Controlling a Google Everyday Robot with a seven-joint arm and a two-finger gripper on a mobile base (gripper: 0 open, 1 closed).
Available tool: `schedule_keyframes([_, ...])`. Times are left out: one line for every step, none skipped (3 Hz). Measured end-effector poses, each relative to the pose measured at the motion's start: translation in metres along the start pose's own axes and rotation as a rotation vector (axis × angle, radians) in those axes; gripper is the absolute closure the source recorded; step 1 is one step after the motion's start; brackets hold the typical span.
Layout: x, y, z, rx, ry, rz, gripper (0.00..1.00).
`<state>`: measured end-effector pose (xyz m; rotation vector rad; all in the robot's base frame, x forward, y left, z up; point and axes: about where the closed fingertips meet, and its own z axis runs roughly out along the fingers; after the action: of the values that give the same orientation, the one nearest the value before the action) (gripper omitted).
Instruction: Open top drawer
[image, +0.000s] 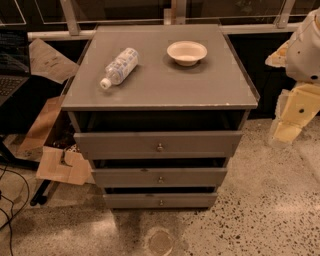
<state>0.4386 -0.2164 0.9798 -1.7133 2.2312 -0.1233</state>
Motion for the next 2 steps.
schedule_keyframes([0.000,0.000,0.000,0.000,0.000,0.000,0.00])
schedule_keyframes([-0.003,-0.002,0.011,0.003,-0.055,-0.014,0.00])
